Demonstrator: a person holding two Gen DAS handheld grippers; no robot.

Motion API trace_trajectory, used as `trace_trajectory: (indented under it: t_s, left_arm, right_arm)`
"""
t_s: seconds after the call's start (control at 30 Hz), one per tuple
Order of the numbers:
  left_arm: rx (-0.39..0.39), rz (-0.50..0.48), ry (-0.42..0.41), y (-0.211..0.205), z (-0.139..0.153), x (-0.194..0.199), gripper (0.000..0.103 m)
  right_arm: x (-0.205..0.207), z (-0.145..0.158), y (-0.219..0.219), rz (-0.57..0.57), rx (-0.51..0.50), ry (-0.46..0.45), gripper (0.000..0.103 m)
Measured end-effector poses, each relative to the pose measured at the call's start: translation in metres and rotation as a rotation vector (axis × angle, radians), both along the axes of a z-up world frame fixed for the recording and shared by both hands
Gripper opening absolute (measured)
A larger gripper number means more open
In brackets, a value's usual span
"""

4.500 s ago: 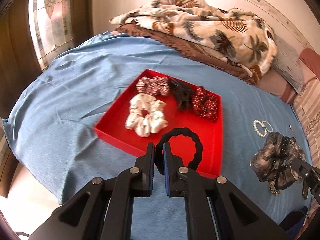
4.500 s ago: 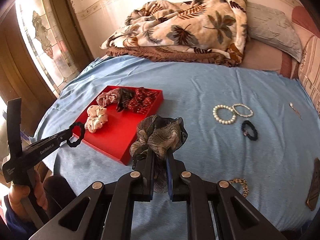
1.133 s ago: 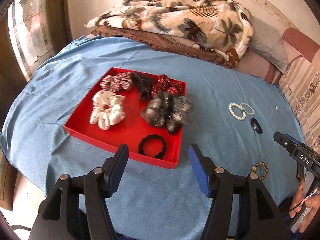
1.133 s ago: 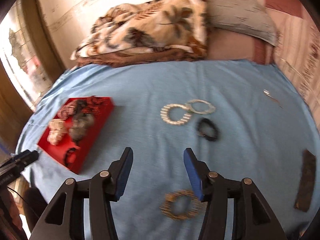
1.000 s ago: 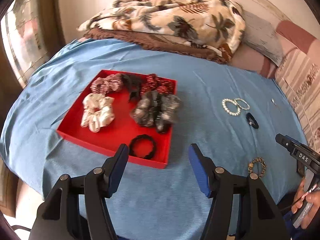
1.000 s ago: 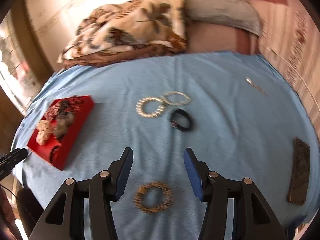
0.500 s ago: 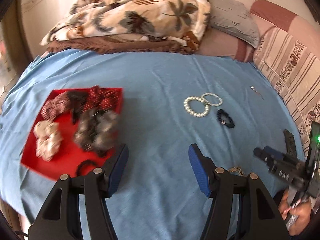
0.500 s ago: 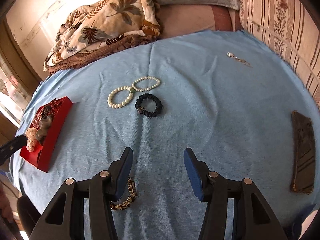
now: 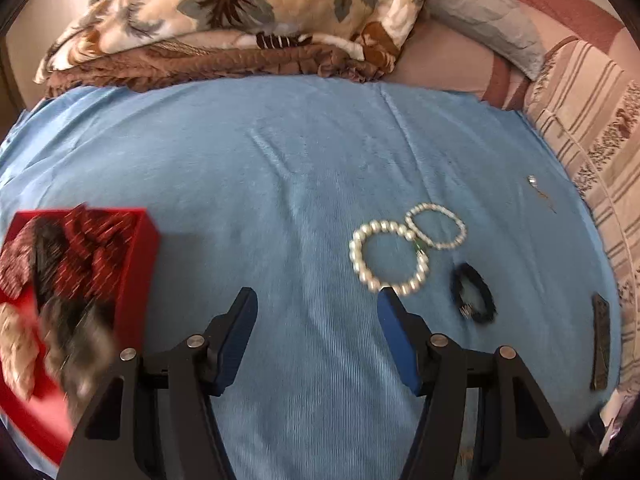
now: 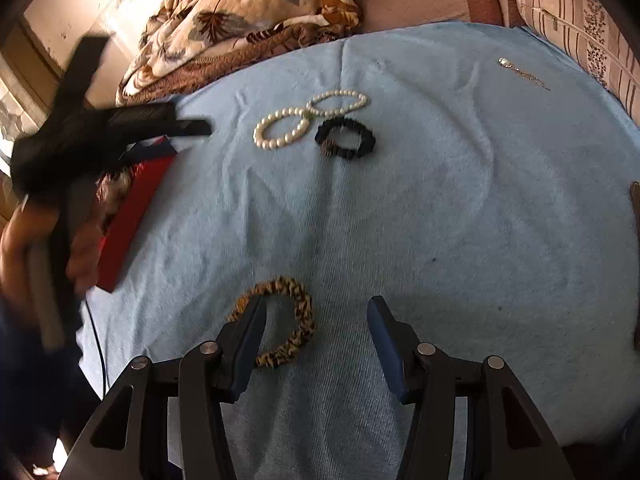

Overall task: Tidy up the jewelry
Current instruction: 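Grasp the large pearl bracelet with the left tool while the right grasps the gold beaded bracelet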

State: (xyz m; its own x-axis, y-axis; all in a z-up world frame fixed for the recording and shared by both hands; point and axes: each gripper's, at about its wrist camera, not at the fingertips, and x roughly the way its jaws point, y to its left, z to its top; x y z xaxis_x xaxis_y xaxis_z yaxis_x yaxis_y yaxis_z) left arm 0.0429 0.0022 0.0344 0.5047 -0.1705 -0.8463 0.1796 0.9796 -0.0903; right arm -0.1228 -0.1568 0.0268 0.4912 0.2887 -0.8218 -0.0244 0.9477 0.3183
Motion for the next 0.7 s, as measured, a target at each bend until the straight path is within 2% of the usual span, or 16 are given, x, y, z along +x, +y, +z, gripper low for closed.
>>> trace_trajectory:
  t_s: [0.17, 0.33, 0.47, 0.5, 0.53, 0.57, 0.6, 0.63, 0.7]
  left_arm:
    - [0.0, -0.003, 0.047, -0.01, -0.021, 0.035, 0.06]
    - [-0.002, -0.039, 0.063, -0.025, -0.035, 0.051, 0.051]
    - [0.071, -0.046, 0.016, -0.039, -0.04, 0.049, 0.051]
    - [0.095, -0.044, 0.003, -0.042, -0.041, 0.047, 0.043]
    - [0.128, -0.042, -0.018, -0.046, -0.041, 0.045, 0.029]
    - [0.131, -0.055, -0.029, -0.05, -0.041, 0.042, 0.021]
    - [0.145, -0.06, -0.034, -0.054, -0.04, 0.039, 0.009]
    - [0.153, -0.066, -0.033, -0.056, -0.039, 0.037, 0.009]
    - [0.156, -0.079, -0.03, -0.059, -0.038, 0.033, 0.009]
  right_arm:
    - [-0.002, -0.004, 0.007, 0.011, -0.039, -0.028, 0.057]
    - [0.0, -0.007, 0.008, 0.01, -0.058, -0.045, 0.056]
    - [-0.001, -0.009, 0.011, 0.007, -0.088, -0.055, 0.052]
    - [-0.001, -0.01, 0.012, 0.006, -0.099, -0.059, 0.051]
    - [-0.001, -0.009, 0.013, 0.006, -0.112, -0.062, 0.05]
    - [-0.001, -0.009, 0.014, 0.004, -0.122, -0.064, 0.046]
    - [-0.002, -0.009, 0.016, -0.001, -0.146, -0.065, 0.04]
    - [-0.002, -0.009, 0.016, -0.005, -0.165, -0.067, 0.037]
    - [-0.002, -0.008, 0.014, -0.015, -0.164, -0.066, 0.021]
